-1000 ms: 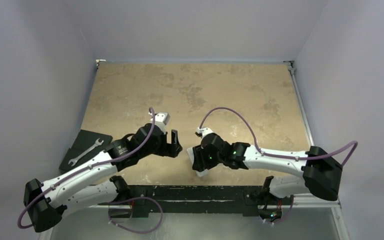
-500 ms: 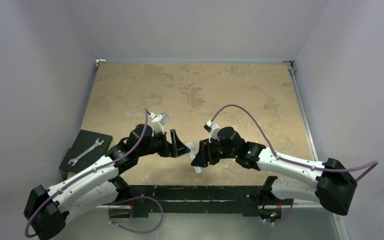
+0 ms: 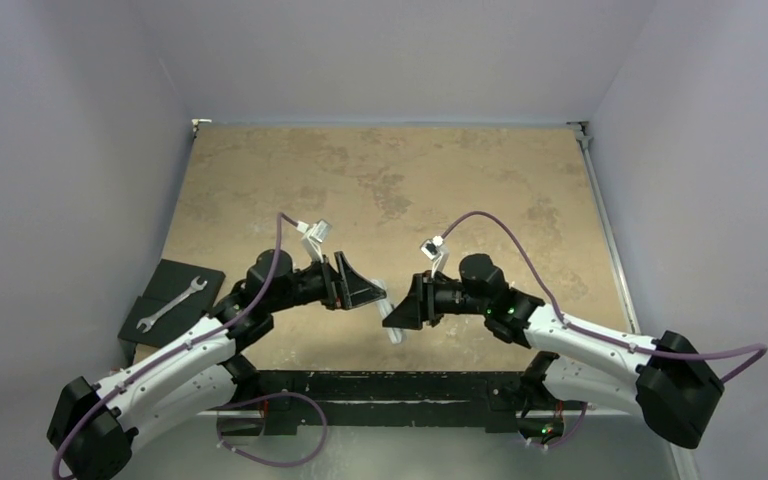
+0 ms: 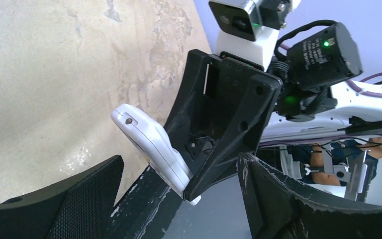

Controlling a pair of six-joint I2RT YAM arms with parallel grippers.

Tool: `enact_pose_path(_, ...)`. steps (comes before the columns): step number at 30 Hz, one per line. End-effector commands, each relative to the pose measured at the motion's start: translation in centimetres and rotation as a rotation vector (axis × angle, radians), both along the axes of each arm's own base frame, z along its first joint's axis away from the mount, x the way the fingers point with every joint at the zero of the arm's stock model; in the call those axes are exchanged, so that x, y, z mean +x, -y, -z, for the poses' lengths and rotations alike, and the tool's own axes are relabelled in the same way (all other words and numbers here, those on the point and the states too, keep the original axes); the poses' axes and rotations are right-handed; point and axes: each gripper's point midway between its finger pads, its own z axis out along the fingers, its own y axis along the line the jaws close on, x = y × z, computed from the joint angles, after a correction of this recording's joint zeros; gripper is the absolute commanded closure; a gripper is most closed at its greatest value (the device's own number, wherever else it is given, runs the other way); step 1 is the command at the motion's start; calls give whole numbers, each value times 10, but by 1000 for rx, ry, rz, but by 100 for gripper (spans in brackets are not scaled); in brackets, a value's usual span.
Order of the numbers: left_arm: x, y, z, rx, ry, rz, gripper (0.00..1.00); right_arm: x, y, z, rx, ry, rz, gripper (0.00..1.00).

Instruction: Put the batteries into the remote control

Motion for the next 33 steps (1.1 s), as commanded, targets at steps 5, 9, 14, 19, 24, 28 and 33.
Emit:
enact_pose_path(5, -1, 3, -30, -109, 61, 15, 15, -7, -5, -54, 261, 4, -44, 100)
enact_pose_path(9, -2, 2, -34, -128, 66, 9, 15, -11, -4, -65, 319, -7, -54, 100)
enact_pose_path(14, -4, 2, -38, -159, 67, 17, 15, -18, -3, -84, 415, -23, -81, 100)
enact_pose_path(19, -8, 4, -48, -226, 65, 33, 15, -20, -1, -98, 494, -39, -81, 100)
enact_pose_path(24, -12, 6, -54, -276, 55, 52, 15, -20, 0, -102, 516, -42, -81, 100)
enact_pose_path(28, -12, 7, -57, -299, 49, 56, 16, -19, -1, -101, 517, -46, -78, 100)
enact_pose_path(33, -14, 8, -59, -320, 41, 67, 20, -15, -3, -104, 522, -47, -68, 100)
